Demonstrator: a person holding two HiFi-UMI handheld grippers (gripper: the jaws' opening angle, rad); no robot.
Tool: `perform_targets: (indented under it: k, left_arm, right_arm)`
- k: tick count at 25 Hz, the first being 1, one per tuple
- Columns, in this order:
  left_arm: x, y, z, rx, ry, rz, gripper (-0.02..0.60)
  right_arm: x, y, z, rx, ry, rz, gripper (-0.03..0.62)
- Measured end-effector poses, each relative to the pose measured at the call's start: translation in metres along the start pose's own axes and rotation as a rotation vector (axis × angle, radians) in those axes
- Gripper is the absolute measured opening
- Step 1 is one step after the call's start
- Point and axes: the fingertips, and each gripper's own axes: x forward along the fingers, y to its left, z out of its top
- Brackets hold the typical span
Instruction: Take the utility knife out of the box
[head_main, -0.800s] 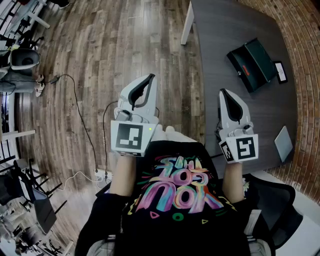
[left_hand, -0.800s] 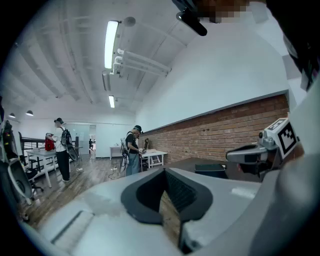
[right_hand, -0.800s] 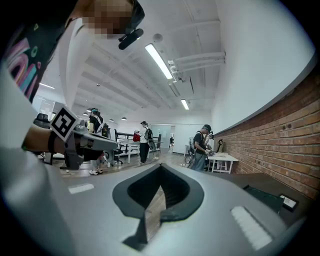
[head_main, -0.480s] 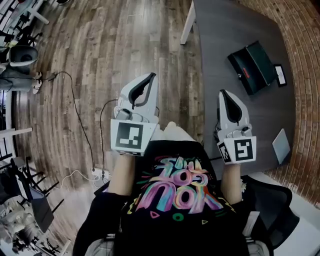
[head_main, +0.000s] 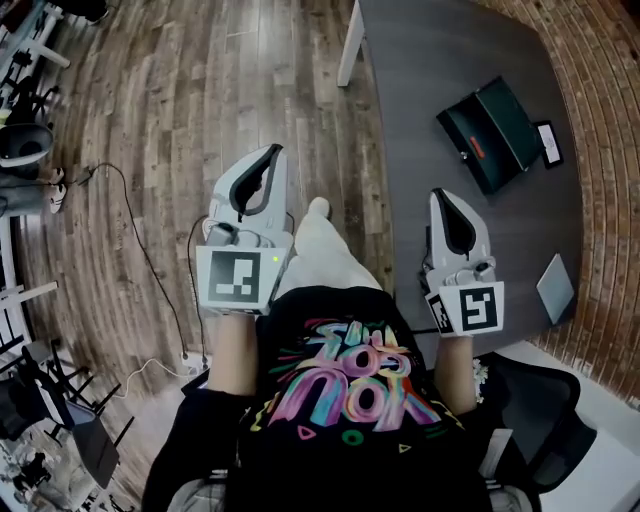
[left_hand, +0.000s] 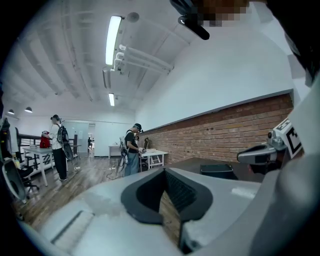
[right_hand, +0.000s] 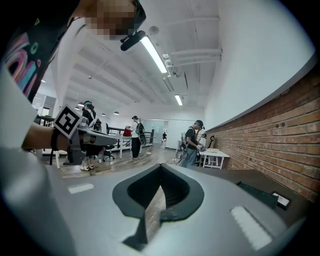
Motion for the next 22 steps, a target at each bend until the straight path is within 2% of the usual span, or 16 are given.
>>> perform_targets:
  k: [8,15,22]
  left_arm:
    - [0.086,0.016,0.013,0.049,0.028,-0.056,0.000]
    - [0.156,0.031,0.046,0.113,0.019,-0.095,0.000]
    - [0.205,0.024,0.072,0.163,-0.002,-0.154,0.000]
  right_arm:
    - [0.074,-0.048,0.006,0.049,-0.024,-0.021,0.000]
    - [0.140,-0.084,0.026,0.078,-0.082,-0.028,0.000]
    - [0.163,-0.122,0.035,0.112,-0.116,-0.078,0.000]
